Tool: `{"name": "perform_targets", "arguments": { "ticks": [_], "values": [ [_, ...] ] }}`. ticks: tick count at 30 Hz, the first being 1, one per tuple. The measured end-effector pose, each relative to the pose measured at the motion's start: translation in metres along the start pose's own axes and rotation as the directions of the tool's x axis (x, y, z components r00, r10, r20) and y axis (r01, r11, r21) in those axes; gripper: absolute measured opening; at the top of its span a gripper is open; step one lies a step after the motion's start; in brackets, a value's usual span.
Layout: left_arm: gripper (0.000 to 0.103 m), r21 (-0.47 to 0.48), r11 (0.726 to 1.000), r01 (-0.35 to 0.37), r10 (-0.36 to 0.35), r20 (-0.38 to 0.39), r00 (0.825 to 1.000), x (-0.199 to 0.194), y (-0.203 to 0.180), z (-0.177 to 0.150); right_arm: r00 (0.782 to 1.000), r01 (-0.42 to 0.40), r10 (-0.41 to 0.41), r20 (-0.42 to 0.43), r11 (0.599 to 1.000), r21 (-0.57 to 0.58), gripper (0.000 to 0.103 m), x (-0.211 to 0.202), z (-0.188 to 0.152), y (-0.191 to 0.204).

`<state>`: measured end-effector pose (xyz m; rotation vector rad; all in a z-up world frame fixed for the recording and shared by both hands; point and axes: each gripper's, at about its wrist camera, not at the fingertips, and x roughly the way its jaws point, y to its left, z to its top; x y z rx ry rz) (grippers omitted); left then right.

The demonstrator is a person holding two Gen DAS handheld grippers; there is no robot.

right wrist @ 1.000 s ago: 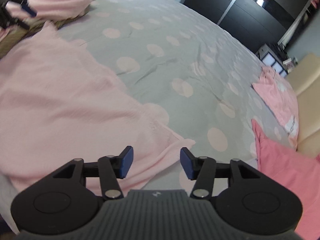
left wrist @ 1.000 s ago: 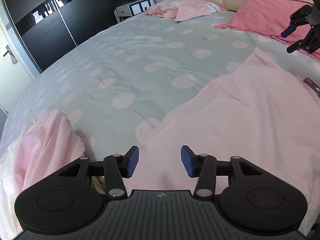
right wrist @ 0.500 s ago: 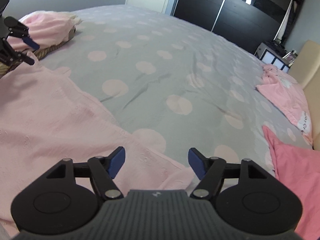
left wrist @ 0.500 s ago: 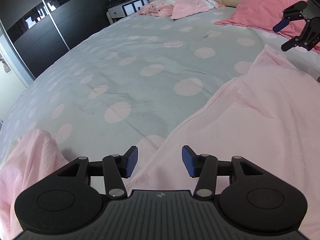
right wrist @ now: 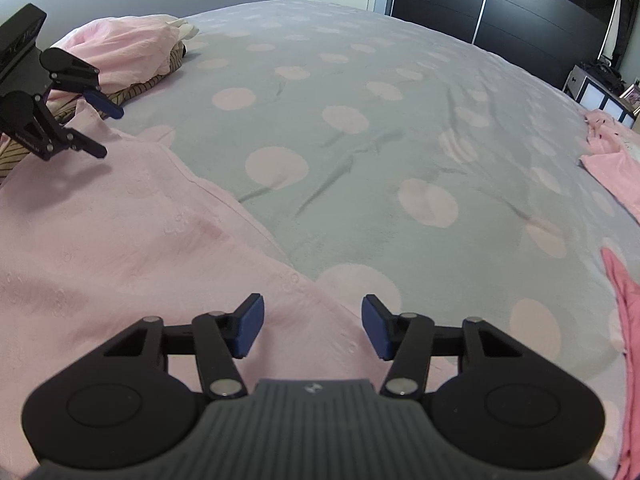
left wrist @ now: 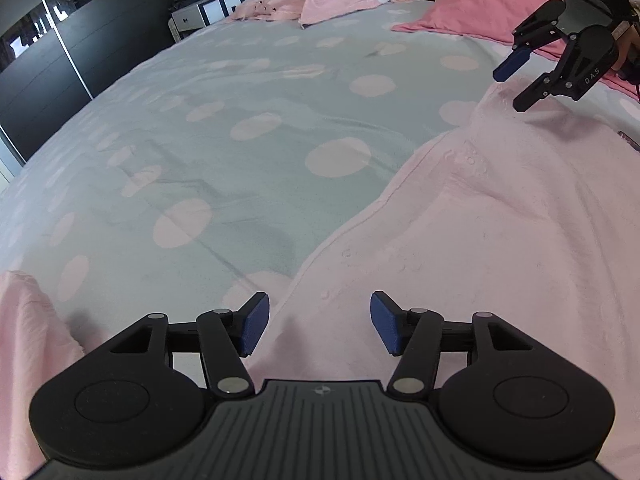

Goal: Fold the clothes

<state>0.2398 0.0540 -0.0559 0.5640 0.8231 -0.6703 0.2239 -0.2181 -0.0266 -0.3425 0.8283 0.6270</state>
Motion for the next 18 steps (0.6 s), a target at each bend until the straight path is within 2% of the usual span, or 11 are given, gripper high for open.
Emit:
{"name": "perform_targets", "arguments": {
  "ticks": [4,6,8,9,10,12,13,18],
  "values": [
    [0.05,-0.034,0.999,0.013,-0.015,-0.064,0.998,0.016,0.0,0.001,0.998,-0.049,0.05,-0.024,0.998,0.046,0.055,0.018,0.004,-0.001],
    [0.038,-0.056,0.998,0.024,-0.029,-0.088,0.996,0.021,0.001,0.001,0.997,-0.064,0.067,-0.045,0.996,0.065,0.052,0.026,0.005,0.0],
    [0.028,-0.057,0.998,0.039,-0.044,-0.099,0.994,0.023,-0.001,0.002,0.994,-0.081,0.087,-0.063,0.993,0.087,0.036,0.032,0.006,0.0],
    [0.022,-0.053,0.998,0.047,-0.052,-0.102,0.993,0.023,-0.002,0.002,0.992,-0.094,0.102,-0.072,0.99,0.102,0.02,0.033,0.006,-0.001],
    [0.018,-0.049,0.997,0.052,-0.057,-0.105,0.993,0.023,-0.003,0.003,0.99,-0.107,0.117,-0.081,0.987,0.117,0.01,0.035,0.007,-0.001],
    [0.007,-0.048,0.997,0.054,-0.058,-0.101,0.993,0.019,-0.005,0.005,0.99,-0.103,0.113,-0.084,0.989,0.11,0.007,0.034,0.008,0.002],
    [0.006,-0.049,0.997,0.052,-0.057,-0.098,0.994,0.017,-0.005,0.006,0.991,-0.097,0.105,-0.084,0.991,0.093,0.004,0.032,0.01,0.004],
    [0.002,-0.072,0.997,0.023,-0.028,-0.071,0.997,0.001,-0.003,0.012,0.995,-0.083,0.086,-0.046,0.994,0.07,0.003,0.017,0.016,0.008]
  ]
}}
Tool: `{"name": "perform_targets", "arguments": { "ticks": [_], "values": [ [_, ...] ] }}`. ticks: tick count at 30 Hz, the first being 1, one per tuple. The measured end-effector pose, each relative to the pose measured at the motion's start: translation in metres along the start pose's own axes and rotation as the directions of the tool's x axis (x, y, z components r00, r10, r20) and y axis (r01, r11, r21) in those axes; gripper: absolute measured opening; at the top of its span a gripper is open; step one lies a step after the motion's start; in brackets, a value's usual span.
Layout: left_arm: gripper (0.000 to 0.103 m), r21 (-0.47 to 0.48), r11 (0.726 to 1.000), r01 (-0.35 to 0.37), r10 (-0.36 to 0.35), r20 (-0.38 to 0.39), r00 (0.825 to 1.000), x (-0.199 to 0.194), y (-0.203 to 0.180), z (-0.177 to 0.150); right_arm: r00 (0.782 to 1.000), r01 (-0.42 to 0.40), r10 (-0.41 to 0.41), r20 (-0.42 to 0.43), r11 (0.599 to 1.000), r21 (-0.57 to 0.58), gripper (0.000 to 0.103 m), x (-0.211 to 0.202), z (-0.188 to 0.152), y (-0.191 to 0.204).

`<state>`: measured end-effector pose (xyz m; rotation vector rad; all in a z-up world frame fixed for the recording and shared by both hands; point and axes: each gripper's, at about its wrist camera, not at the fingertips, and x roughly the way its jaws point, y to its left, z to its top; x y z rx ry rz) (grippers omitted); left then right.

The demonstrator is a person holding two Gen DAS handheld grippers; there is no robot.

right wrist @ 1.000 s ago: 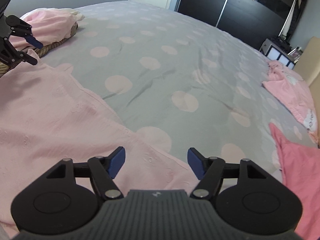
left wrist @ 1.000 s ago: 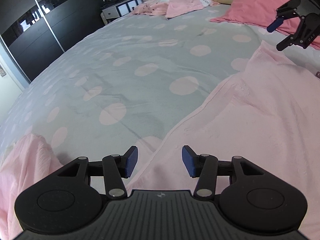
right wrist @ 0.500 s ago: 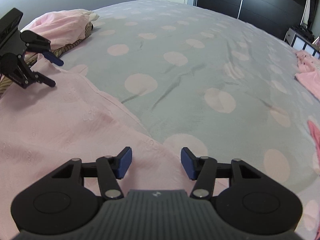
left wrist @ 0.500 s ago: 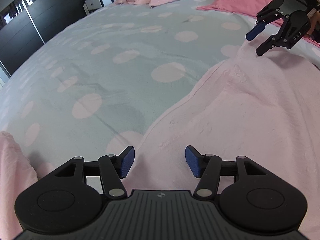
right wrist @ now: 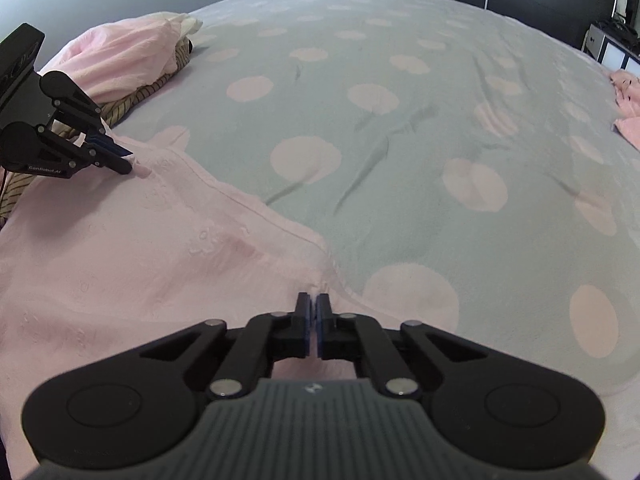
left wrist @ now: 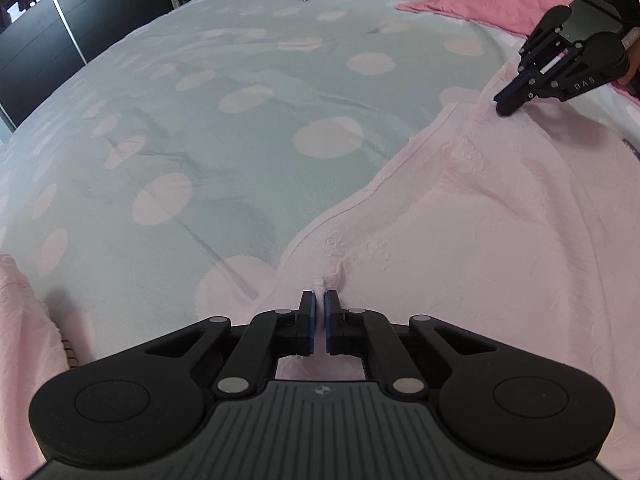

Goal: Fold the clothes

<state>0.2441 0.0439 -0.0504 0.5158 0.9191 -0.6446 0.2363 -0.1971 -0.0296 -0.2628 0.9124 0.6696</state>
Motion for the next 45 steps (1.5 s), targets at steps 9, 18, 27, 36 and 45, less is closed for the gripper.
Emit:
{"name": "perform_targets", "arguments": {
  "ticks": [9,18,27,36,45],
  "values": [
    [0.001,-0.069,0.996,-0.056,0.058,0.018,0.998,-0.019,0.017,0.003,0.997,0.07,-0.07,0.028,0.998,0.004,0.001,-0.018,0.01,0.002],
    [0.0,-0.14,0.978,-0.156,0.168,0.076,0.983,-0.014,0.03,0.009,0.981,0.181,-0.181,0.072,0.983,0.012,0.0,-0.009,0.021,0.004],
    [0.0,-0.068,0.968,-0.241,0.24,-0.029,0.97,0.018,0.021,0.005,0.961,0.267,-0.265,0.079,0.964,-0.018,0.0,0.019,0.028,0.012],
    [0.01,-0.019,0.961,-0.274,0.273,-0.056,0.96,0.023,0.011,-0.005,0.953,0.299,-0.3,0.039,0.954,0.03,0.002,0.022,0.02,0.003],
    [0.034,-0.036,0.967,-0.251,0.252,0.039,0.967,-0.024,-0.011,0.005,0.975,0.214,-0.216,0.056,0.976,0.039,0.005,-0.016,0.017,0.023]
  ]
}}
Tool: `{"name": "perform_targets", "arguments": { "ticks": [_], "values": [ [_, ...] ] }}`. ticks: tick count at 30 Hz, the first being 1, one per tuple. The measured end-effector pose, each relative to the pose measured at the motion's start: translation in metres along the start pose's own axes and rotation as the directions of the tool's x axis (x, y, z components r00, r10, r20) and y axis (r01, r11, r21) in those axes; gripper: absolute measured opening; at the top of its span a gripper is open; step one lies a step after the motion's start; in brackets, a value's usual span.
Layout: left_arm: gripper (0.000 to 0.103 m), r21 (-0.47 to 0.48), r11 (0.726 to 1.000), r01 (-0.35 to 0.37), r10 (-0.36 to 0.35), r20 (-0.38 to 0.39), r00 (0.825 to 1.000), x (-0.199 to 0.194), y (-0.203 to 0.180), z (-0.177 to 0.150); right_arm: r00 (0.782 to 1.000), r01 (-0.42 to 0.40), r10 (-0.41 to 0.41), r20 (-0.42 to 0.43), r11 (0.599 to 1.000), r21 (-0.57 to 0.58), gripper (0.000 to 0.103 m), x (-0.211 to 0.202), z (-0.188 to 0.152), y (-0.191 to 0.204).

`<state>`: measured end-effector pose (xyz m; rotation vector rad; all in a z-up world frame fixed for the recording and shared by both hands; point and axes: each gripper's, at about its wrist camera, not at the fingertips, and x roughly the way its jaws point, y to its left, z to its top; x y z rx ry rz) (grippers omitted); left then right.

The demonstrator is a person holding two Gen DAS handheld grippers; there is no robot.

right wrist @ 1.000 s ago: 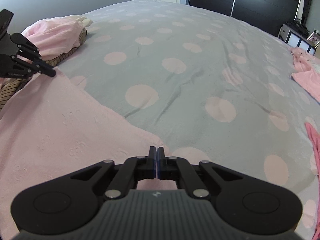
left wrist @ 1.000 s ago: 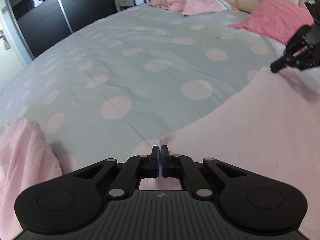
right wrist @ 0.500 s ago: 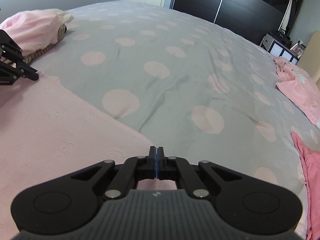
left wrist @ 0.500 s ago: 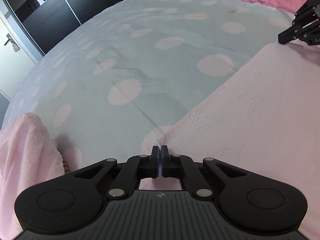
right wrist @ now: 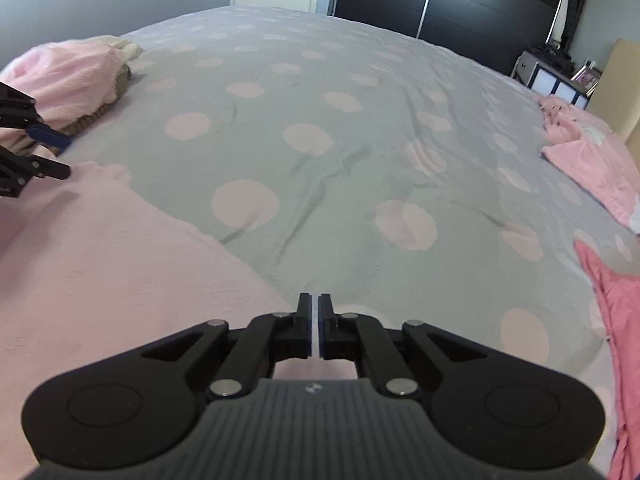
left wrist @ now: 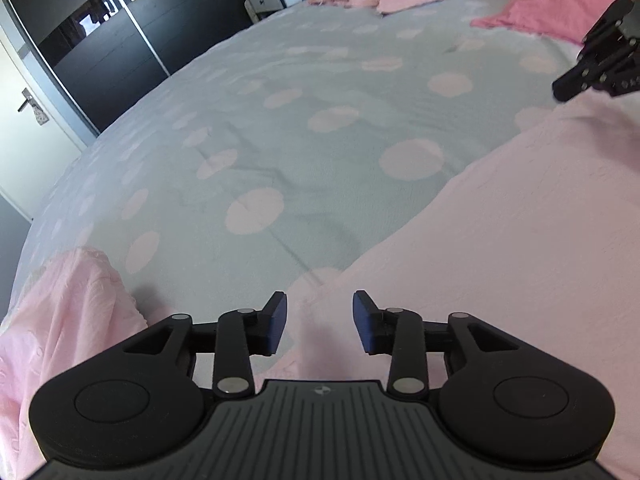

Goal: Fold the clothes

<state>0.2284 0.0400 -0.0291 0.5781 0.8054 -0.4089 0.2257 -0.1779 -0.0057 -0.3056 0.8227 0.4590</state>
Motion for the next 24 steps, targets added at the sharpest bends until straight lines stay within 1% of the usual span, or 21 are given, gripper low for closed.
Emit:
{"name": "perform_targets", "arguments": {
  "ticks": [2,5,7,11,14,16,20,22,24],
  "values": [
    [0.034,0.009,0.999,0.042,-0.042,0.013,0.999,-0.013,-0.01,0.002,1.0,-0.031,0.031,-0.003,0.999,-0.018,0.005,-0.01,-0.002,0.011],
    [0.035,0.023,0.992,0.121,-0.121,0.033,0.992,-0.032,-0.03,0.001,0.994,-0.109,0.108,-0.013,0.994,-0.021,0.006,-0.026,-0.009,0.031],
    [0.036,0.041,0.985,0.168,-0.17,0.039,0.985,-0.044,-0.046,-0.003,0.986,-0.163,0.163,-0.025,0.986,-0.022,0.017,-0.037,-0.016,0.045],
    [0.035,0.091,0.959,0.269,-0.274,0.042,0.961,-0.071,-0.08,-0.013,0.966,-0.255,0.254,-0.048,0.966,-0.032,0.019,-0.059,-0.038,0.077],
    [0.035,0.132,0.94,0.315,-0.323,0.04,0.946,-0.092,-0.107,-0.024,0.951,-0.305,0.302,-0.062,0.951,-0.058,0.019,-0.078,-0.055,0.107],
    [0.035,0.147,0.931,0.334,-0.342,0.037,0.939,-0.104,-0.123,-0.032,0.954,-0.297,0.294,-0.055,0.953,-0.062,0.019,-0.092,-0.067,0.123],
    [0.034,0.117,0.918,0.38,-0.387,0.053,0.92,-0.123,-0.148,-0.054,0.961,-0.276,0.274,-0.04,0.959,-0.062,0.019,-0.116,-0.093,0.156],
    [0.033,0.106,0.912,0.397,-0.403,0.043,0.914,-0.128,-0.16,-0.065,0.952,-0.305,0.303,-0.042,0.95,-0.069,0.019,-0.126,-0.109,0.169],
    [0.032,0.118,0.91,0.398,-0.403,0.026,0.915,-0.127,-0.171,-0.076,0.952,-0.307,0.303,-0.05,0.947,-0.096,0.019,-0.133,-0.125,0.18]
  ]
}}
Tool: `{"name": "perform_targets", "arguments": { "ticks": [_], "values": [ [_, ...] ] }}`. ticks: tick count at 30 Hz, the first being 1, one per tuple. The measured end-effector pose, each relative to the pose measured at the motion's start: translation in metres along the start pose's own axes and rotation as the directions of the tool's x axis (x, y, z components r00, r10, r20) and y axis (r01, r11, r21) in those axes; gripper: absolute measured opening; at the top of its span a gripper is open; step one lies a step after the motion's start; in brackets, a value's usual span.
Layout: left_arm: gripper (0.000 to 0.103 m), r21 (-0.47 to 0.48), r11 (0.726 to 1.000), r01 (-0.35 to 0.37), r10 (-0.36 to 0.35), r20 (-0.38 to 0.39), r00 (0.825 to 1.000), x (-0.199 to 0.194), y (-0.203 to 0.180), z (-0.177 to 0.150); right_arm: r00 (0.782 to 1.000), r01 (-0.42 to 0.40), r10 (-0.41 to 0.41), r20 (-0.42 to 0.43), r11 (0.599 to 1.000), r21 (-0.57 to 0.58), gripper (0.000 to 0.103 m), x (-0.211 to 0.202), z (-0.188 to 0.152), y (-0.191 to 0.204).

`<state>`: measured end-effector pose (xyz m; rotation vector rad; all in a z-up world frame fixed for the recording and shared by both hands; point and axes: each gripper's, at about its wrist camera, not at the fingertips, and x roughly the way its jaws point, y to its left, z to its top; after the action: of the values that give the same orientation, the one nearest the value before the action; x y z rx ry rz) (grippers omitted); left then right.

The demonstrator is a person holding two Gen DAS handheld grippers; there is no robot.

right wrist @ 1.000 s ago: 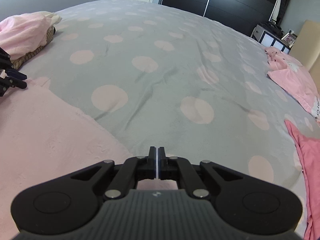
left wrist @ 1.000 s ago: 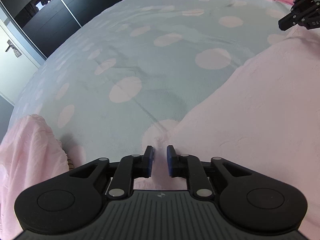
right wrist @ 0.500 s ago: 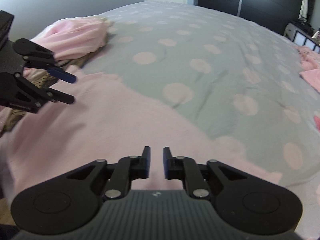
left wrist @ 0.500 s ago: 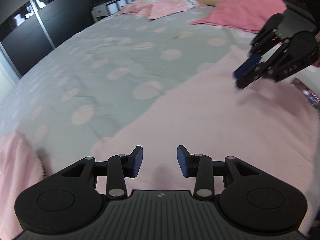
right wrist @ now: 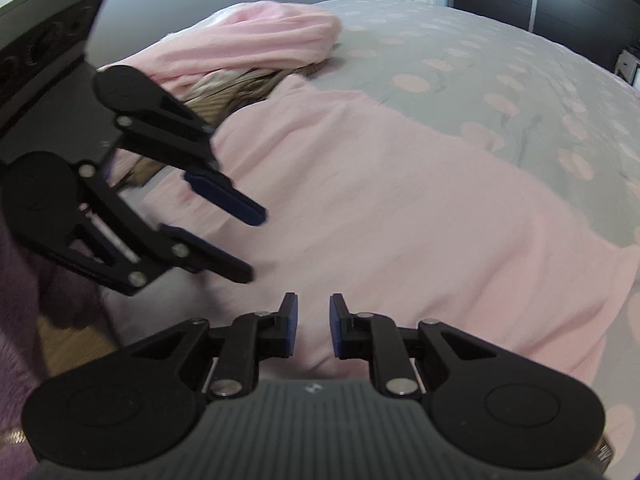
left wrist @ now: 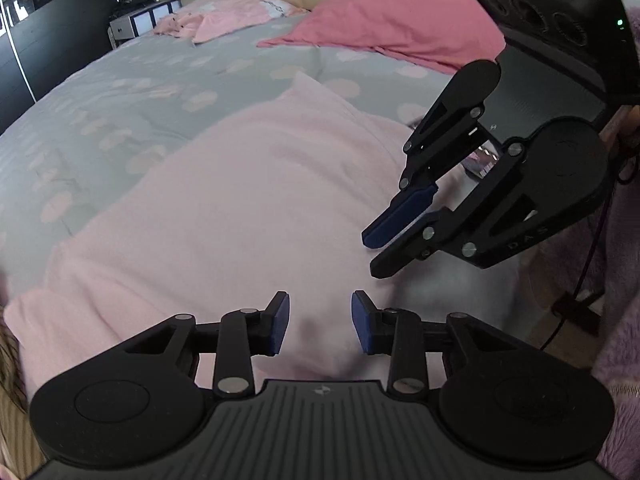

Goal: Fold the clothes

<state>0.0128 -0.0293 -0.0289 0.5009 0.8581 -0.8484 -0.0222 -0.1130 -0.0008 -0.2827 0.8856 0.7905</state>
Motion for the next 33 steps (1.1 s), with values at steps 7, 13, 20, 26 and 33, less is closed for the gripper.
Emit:
{"name": "perform_targets", "arguments": {
  "ticks": [7,13,20,26,33],
  "values": [
    [0.029,-0.131,0.99,-0.048,0.039,-0.07,0.997,0.041,0.028,-0.02,0.997,0.07,-0.066,-0.036,0.991,0.112,0.017,0.029,-0.02,-0.024],
    [0.029,-0.21,0.976,-0.061,0.048,-0.062,0.997,0.045,0.053,-0.028,0.995,0.096,-0.09,-0.048,0.985,0.146,0.001,0.042,-0.024,-0.044],
    [0.029,-0.242,0.966,-0.087,0.084,-0.024,0.996,0.023,0.054,-0.034,0.997,0.073,-0.077,0.014,0.977,0.198,0.017,0.016,-0.028,-0.046],
    [0.04,-0.337,0.93,-0.147,0.175,0.052,0.983,-0.005,0.056,-0.034,0.988,0.087,-0.125,0.087,0.932,0.352,0.042,-0.019,-0.032,-0.06],
    [0.041,-0.459,0.866,-0.2,0.248,0.047,0.968,-0.019,0.074,-0.038,0.983,0.118,-0.171,0.062,0.861,0.494,0.056,-0.043,-0.03,-0.109]
  ]
}}
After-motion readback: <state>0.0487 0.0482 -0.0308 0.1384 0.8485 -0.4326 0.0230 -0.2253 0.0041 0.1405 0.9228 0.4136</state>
